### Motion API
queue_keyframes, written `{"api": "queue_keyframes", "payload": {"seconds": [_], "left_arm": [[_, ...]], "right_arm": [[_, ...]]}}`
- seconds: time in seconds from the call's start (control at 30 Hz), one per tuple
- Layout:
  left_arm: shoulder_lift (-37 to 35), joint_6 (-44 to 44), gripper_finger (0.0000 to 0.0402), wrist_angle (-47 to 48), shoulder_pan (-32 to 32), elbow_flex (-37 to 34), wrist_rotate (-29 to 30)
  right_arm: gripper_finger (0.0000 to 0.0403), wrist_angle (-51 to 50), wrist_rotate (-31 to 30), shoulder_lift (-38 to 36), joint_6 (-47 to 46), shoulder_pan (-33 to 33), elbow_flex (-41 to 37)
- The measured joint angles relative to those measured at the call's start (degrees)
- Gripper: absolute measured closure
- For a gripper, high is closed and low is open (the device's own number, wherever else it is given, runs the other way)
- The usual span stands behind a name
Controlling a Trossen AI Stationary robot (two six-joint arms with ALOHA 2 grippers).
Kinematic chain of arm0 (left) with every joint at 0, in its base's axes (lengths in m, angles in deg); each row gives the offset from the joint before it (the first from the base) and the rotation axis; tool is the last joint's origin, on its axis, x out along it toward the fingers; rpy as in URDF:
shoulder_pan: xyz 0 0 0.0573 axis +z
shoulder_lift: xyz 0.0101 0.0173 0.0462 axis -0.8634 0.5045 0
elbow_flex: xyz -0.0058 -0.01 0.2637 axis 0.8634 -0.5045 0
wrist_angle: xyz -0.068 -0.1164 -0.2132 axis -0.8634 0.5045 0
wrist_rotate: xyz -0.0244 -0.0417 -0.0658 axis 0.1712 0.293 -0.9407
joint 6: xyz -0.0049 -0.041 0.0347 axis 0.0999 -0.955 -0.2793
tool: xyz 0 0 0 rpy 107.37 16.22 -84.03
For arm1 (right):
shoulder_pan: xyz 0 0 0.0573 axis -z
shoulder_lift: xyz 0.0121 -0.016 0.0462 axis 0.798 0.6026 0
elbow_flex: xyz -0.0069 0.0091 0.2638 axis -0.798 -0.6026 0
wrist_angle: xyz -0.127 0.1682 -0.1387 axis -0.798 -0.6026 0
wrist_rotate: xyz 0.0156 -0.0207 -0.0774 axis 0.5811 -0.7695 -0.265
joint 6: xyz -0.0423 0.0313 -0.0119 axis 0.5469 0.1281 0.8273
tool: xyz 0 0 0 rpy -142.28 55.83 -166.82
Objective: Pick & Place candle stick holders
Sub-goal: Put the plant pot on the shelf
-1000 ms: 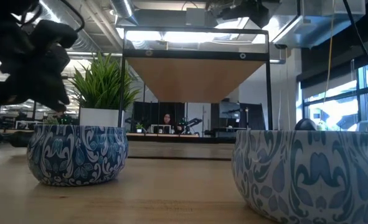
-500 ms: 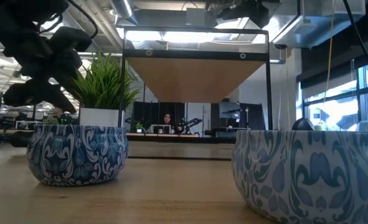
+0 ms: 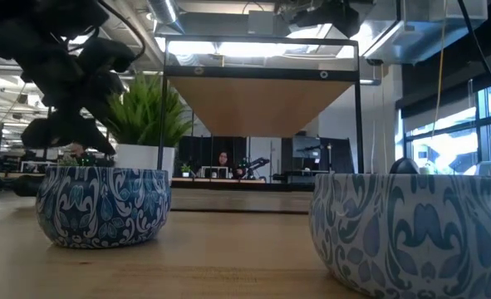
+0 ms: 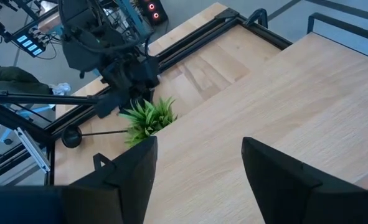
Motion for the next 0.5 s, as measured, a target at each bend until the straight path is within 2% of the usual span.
{"api": "queue_keyframes", "payload": {"seconds": [0.23, 0.5], "left_arm": [[5.8, 0.0, 0.0264, -6.7, 0.0, 0.1, -1.0], [6.5, -0.3, 0.0264, -7.9, -0.1, 0.1, -0.8]], "right_arm": [[0.0164, -0.2, -0.2, 0.0, -1.1, 0.1, 0.0], [0.0164, -1.3, -0.1, 0.0, -2.2, 0.1, 0.0]]}}
